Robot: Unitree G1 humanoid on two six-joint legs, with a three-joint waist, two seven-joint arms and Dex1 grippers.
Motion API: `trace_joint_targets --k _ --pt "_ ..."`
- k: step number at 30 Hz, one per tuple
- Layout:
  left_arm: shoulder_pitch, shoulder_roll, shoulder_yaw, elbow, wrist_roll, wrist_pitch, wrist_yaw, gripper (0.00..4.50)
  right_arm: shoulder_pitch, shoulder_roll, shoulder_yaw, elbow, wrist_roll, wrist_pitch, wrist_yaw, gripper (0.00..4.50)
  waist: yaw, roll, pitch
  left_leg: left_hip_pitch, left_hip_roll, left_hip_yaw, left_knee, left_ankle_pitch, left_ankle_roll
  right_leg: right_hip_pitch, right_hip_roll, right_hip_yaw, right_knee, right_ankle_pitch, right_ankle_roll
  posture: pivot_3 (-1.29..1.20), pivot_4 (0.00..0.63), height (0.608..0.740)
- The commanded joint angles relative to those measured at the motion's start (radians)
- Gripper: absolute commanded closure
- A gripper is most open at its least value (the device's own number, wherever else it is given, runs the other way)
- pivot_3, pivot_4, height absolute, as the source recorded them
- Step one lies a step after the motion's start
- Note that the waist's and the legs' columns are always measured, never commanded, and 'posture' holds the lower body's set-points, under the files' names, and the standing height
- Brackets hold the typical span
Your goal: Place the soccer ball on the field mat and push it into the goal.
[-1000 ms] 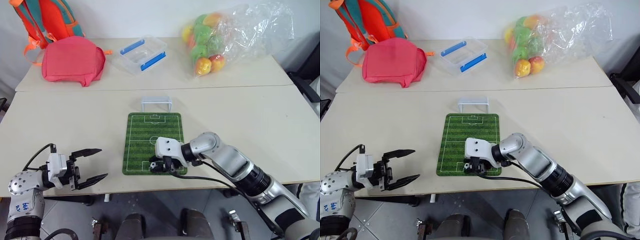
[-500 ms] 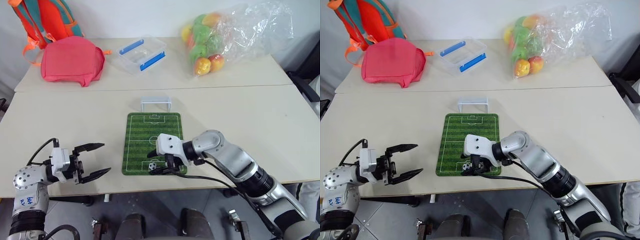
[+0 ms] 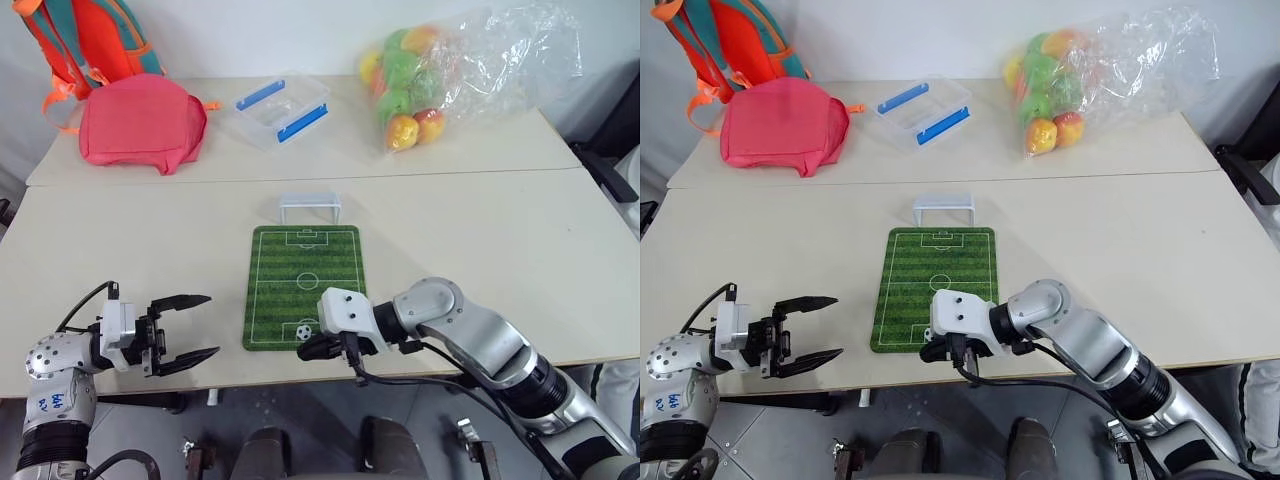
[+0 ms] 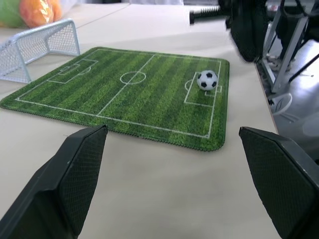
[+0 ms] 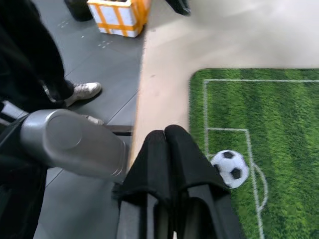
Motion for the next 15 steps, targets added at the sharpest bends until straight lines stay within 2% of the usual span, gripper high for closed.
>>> trace_joint_targets --k 1,11,14,15 --pt "0.022 0.014 0.025 -0.038 -0.042 0.020 -0.026 0.00 0.003 0.025 0.010 0.007 -0.003 -0.011 -0.014 4.47 0.000 0.000 0.000 0.000 0.000 0.000 0.000 0.000 0.000 0.000 0.000 0.000 0.000 0.000 0.000 0.00 0.150 0.740" --pt "0.031 -0.027 0.089 -0.088 -0.119 0.080 0.061 0.00 0.011 0.077 0.019 0.155 -0.061 -0.093 -0.042 4.47 0.000 0.000 0.000 0.000 0.000 0.000 0.000 0.000 0.000 0.000 0.000 0.000 0.000 0.000 0.000 0.00 0.150 0.740" --pt "0.020 -0.037 0.088 -0.082 -0.108 0.077 0.074 0.00 -0.030 0.092 -0.016 0.231 -0.088 -0.134 -0.067 4.47 0.000 0.000 0.000 0.000 0.000 0.000 0.000 0.000 0.000 0.000 0.000 0.000 0.000 0.000 0.000 0.00 0.150 0.740" --pt "0.013 -0.041 0.084 -0.081 -0.102 0.075 0.078 0.00 -0.080 0.096 -0.062 0.274 -0.093 -0.145 -0.091 4.47 -0.001 0.000 0.000 0.000 0.000 0.000 0.000 0.000 0.000 0.000 0.000 0.000 0.000 0.000 0.000 0.00 0.150 0.740"
